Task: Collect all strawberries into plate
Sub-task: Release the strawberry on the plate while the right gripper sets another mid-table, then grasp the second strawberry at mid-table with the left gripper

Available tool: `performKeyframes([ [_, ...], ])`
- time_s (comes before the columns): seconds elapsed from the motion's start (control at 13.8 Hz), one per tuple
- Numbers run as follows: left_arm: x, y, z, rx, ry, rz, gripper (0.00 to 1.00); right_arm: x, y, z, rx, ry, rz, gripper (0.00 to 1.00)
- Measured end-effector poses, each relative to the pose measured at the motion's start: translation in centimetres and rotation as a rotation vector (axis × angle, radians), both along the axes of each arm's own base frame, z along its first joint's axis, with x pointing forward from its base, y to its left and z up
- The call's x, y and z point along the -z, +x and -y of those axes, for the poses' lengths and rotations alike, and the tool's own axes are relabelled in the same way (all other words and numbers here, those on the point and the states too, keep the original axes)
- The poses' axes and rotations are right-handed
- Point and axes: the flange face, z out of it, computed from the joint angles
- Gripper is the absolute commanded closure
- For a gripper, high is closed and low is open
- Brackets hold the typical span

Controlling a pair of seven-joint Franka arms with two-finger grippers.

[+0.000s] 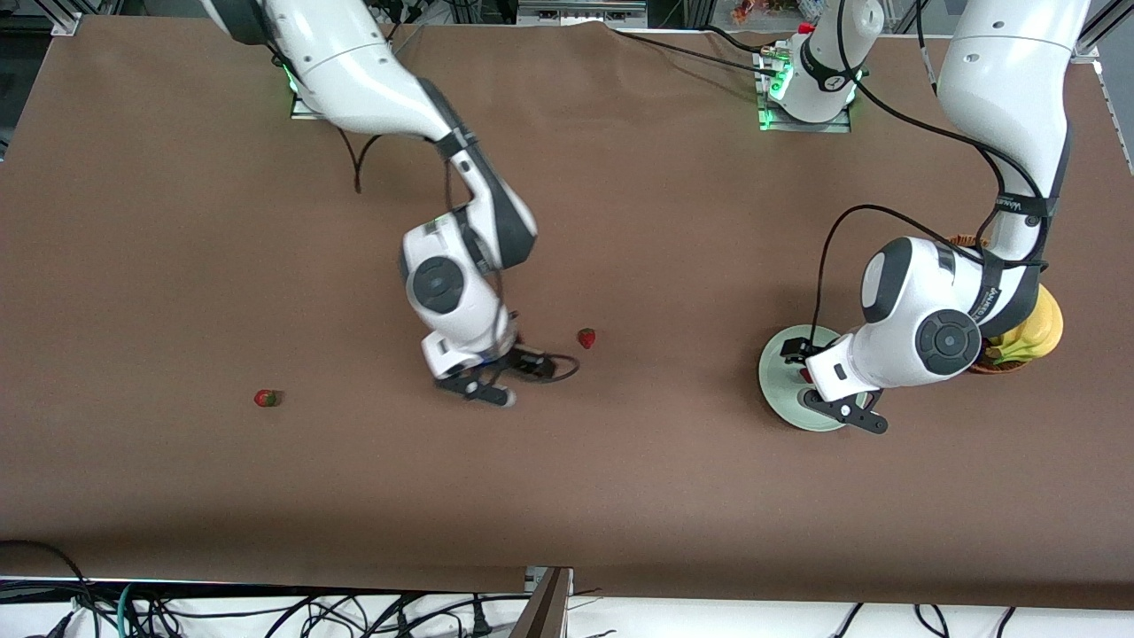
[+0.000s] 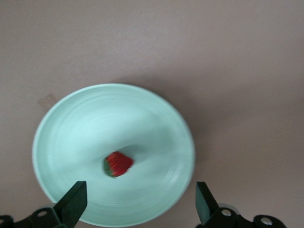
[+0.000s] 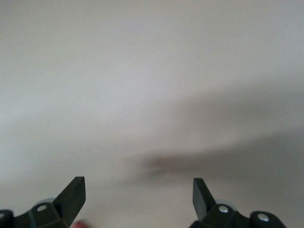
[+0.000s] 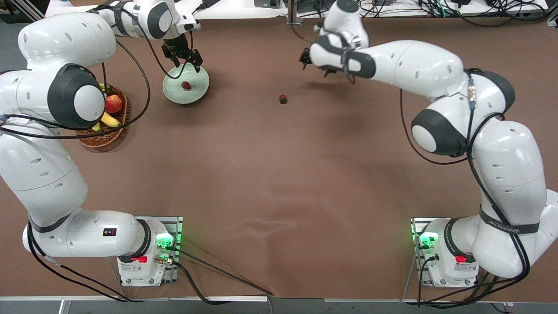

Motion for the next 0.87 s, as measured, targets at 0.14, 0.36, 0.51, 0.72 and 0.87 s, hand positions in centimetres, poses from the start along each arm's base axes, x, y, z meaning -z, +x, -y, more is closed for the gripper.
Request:
performKeyframes([
  [0.14, -1.1, -0.6, 4.9, -0.173, -0.005, -0.001, 0.0, -0.7, 2.7, 6.7, -0.088, -0.062, -0.022, 0.0],
  [0.36, -2.2, -2.4, 14.7, -0.428, 0.016, -0.002, 0.0, -0.8, 5.1, 16.7, -0.233, -0.148, -0.068, 0.0],
  [0.51, -1.3, -3.5, 20.3, -0.526, 0.019, -0.007, 0.0, 0.1, 5.9, 22.8, -0.324, -0.16, -0.092, 0.0],
  [0.72, 2.2, -4.6, 26.3, -0.635, -0.024, 0.015, 0.0, 1.8, 6.3, 32.0, -0.422, -0.151, -0.119, 0.0],
  [0.87, 5.6, -5.9, 29.1, -0.686, -0.035, 0.029, 0.0, 2.6, 6.2, 36.5, -0.439, -0.143, -0.132, 0.0],
])
